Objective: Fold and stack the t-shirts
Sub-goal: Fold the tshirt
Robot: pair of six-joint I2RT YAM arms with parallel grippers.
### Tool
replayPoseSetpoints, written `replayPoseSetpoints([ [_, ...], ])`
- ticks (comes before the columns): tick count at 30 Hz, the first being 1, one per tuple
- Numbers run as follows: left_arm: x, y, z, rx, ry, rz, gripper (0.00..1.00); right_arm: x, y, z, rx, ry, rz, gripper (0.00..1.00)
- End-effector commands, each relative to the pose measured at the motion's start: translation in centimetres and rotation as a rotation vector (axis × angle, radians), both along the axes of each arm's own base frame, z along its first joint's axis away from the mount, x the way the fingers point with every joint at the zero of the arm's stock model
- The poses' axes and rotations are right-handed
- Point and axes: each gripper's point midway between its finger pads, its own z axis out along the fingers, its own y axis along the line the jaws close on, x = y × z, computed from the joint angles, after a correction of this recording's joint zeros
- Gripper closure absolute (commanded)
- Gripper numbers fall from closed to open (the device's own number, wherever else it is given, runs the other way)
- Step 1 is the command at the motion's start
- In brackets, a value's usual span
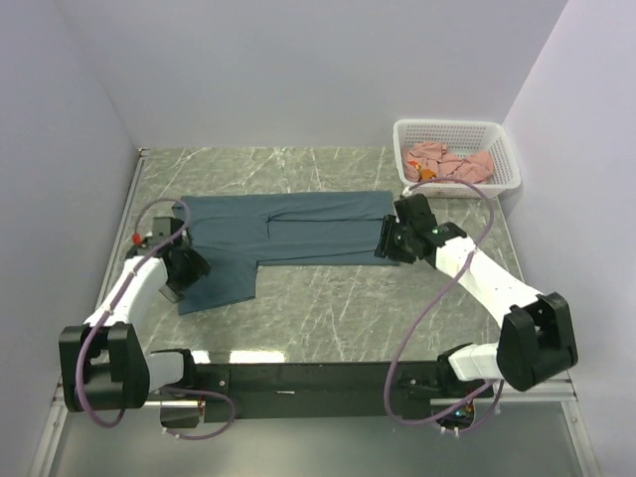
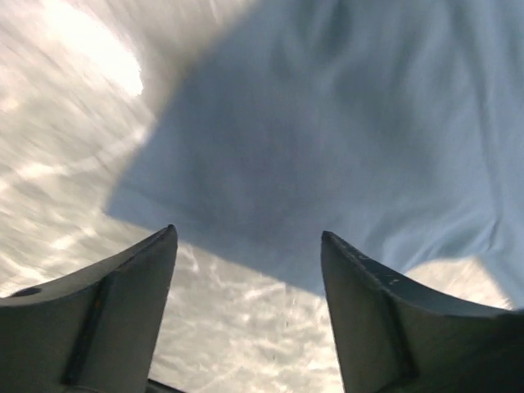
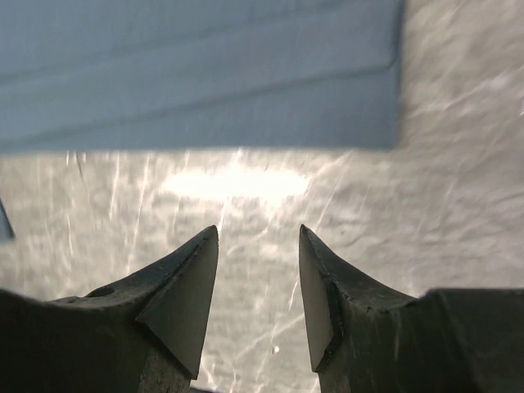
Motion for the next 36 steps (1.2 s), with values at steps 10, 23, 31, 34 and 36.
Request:
replayPoseSetpoints([
  [10,-0.6,-4.7,-3.9,-0.013,0.077,-0.02,0.42,-2.8,1.6,0.0,0.056,-0.052,0.066,0.48],
  [23,-1.2,-4.9,-6.1,0.045,0.159,-0.054,0.99,-4.1,0.8,-1.8,0.035,-0.03,0.073,0.48],
  [31,5.1,-4.0,0.1,0.151,0.027,-0.071,0.99,-3.9,0.4,-1.2,0.009,-0.041,0.075,0.48],
  [34,8.2,-4.0,2.3,0.18,-0.018,-0.09,0.99,-4.0,0.3,-1.1,0.003,-0.043,0.081,0.48],
  [36,10.8,-4.1,4.1,0.196,-0.065,-0.095,0.99,-4.0,0.2,-1.2,0.0,-0.042,0.082,0.48],
])
